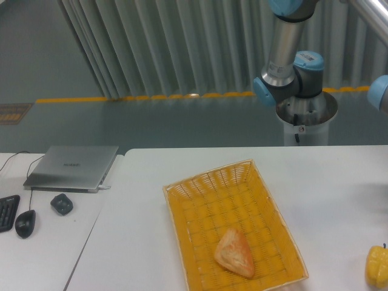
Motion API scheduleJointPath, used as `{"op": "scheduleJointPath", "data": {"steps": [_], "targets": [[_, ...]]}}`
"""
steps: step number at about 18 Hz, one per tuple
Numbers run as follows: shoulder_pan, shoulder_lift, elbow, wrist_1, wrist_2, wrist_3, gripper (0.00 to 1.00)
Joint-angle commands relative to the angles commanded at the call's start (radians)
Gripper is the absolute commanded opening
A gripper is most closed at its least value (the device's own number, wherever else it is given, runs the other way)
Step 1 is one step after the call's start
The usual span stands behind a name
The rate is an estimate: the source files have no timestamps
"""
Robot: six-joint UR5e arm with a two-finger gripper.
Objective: Place the green peppers in a basket
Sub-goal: 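Grasp the green bell pepper and lift it above the table, then carry the green pepper over the orange basket and lower it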
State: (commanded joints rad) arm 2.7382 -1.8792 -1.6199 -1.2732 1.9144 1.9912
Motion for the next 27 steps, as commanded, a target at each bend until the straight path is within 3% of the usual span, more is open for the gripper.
{"op": "scheduleJointPath", "data": {"steps": [5, 10, 16, 21, 27], "targets": [[-0.029, 0.026, 0.063, -0.101, -0.072, -0.164, 0.19], [-0.067, 0.057, 0.066, -0.106, -0.34, -0.429, 0.24], [-0.187, 0.086, 0.069, -0.103, -0.394, -0.67, 0.24], [-0.305, 0.098, 0.083, -0.097, -0.494, -0.966, 0.27], [-0.423, 0.108, 0.077, -0.106, -0.603, -1.156, 0.27]]}}
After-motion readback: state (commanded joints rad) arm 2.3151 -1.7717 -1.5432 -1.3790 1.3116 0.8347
